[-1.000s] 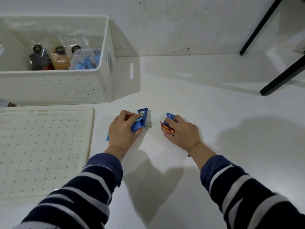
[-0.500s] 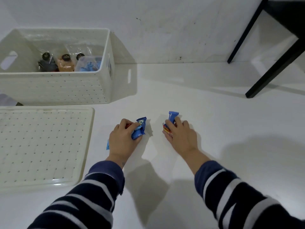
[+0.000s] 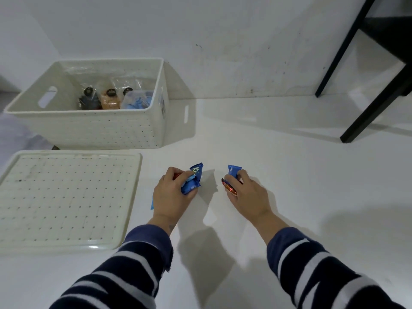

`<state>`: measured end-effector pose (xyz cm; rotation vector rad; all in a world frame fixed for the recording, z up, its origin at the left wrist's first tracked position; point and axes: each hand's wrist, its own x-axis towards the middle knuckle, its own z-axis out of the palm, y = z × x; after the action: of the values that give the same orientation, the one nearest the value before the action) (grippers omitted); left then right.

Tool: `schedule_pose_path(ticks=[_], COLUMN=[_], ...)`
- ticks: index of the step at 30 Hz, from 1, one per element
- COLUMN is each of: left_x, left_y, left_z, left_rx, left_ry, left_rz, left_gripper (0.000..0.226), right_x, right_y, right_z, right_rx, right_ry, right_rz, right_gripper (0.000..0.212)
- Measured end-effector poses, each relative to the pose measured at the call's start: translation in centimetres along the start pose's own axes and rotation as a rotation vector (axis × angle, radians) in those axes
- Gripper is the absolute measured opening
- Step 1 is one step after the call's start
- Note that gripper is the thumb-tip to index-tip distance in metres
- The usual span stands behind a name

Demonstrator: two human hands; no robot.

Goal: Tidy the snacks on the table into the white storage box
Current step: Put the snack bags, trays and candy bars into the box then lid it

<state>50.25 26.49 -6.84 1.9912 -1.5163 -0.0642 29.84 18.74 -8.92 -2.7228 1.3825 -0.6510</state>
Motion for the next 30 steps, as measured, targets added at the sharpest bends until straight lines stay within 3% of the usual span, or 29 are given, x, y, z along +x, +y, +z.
schedule_pose_path(ticks=[11, 13, 16, 20, 25, 30], left_x=[7.6, 11.5, 13.9, 19.0, 25.7, 29.7], left_y=[-1.3, -5.9, -6.7, -11.8, -17.9, -23.5], left_z=[-11.2, -17.1, -19.3, -23.8, -26.1, -24.5], left_rx=[0.062, 0.108, 0.128, 0.116, 0.216, 0.196], left_ry=[0.286, 0.393, 0.384, 0.298, -0.091, -0.25], left_rz=[0.126, 0.148, 0.135, 0.1, -0.047, -0.088], left_gripper=[0.041, 0.041, 0.04, 0.039, 0.043, 0.043], right_x=[13.2, 19.2, 21.3, 27.7, 35.3, 39.8], right_y=[-7.3, -13.3, -14.8, -20.6, -26.4, -30.3], right_z=[-6.7, -6.9, -8.5, -7.5, -3.8, 1.1], right_rx=[0.178, 0.158, 0.206, 0.238, 0.422, 0.583], right_ry=[0.164, 0.254, 0.232, 0.101, -0.196, -0.261], right_rz=[-0.131, -0.233, -0.241, -0.201, -0.022, 0.208], right_gripper=[0.038, 0.036, 0.034, 0.038, 0.031, 0.032])
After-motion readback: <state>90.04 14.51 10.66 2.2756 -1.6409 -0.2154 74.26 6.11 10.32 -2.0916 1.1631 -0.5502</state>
